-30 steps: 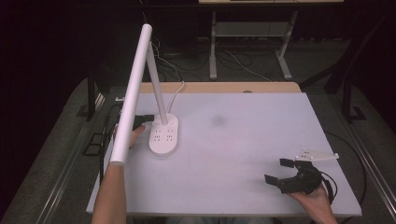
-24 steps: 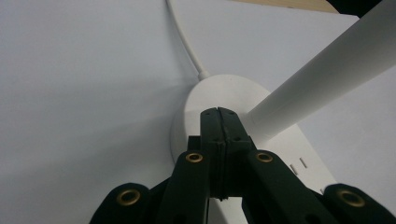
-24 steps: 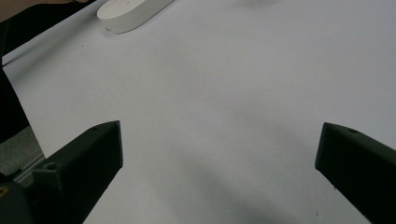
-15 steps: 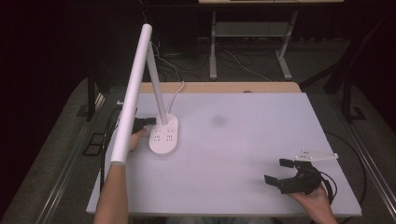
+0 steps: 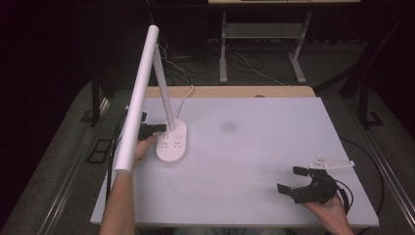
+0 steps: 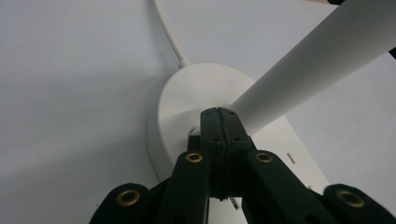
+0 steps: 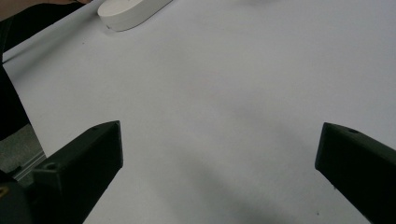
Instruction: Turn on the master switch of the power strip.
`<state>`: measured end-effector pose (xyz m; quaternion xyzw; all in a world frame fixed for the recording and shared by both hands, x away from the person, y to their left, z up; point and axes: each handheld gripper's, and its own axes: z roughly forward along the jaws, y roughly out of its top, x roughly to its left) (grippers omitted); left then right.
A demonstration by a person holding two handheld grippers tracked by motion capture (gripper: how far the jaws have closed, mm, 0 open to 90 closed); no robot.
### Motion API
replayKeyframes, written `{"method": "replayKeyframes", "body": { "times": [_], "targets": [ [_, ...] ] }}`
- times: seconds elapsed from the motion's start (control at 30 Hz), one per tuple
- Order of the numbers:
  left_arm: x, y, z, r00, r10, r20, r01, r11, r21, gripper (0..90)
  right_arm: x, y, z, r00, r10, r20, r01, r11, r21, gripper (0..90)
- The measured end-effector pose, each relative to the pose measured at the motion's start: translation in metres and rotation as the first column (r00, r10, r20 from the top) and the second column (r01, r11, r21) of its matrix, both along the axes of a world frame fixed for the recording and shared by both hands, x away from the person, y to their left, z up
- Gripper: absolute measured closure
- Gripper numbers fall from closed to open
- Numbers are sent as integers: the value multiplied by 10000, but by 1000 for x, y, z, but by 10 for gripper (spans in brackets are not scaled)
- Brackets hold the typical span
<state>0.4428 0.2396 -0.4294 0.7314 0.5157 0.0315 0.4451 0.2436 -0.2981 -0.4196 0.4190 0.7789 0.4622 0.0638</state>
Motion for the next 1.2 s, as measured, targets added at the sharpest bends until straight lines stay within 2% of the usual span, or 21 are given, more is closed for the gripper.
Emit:
{"method": "replayKeyframes", "body": {
  "times": [0.43,0.53,0.63,0.8,0.9,1.03,1.2],
  "targets": [
    [4,-3,2,9989,76,-454,-69,9999,144,900,0,1,0,10000,43,20,-43,10000,-44,3],
    [5,-4,2,9975,267,-651,-270,9996,-38,900,-1,2,1,10000,86,11,-86,9999,-80,3],
    [6,-5,0,9977,369,-572,-372,9993,-55,900,-1,2,1,9999,134,48,-134,9999,-91,3],
    [7,-12,1,9957,856,-346,-845,9959,311,900,-2,1,2,9999,94,68,-93,9999,-51,3],
    [7,-11,1,9936,990,-547,-985,9951,106,900,-3,-1,3,9999,85,148,-84,10000,-45,3],
    [6,-11,1,9946,841,-604,-835,9964,124,900,-5,-5,3,10000,18,88,-18,10000,-24,3],
    [6,-10,1,9936,901,-682,-891,9959,180,900,-6,-7,4,9999,-77,124,77,10000,3,3]
  ]
}}
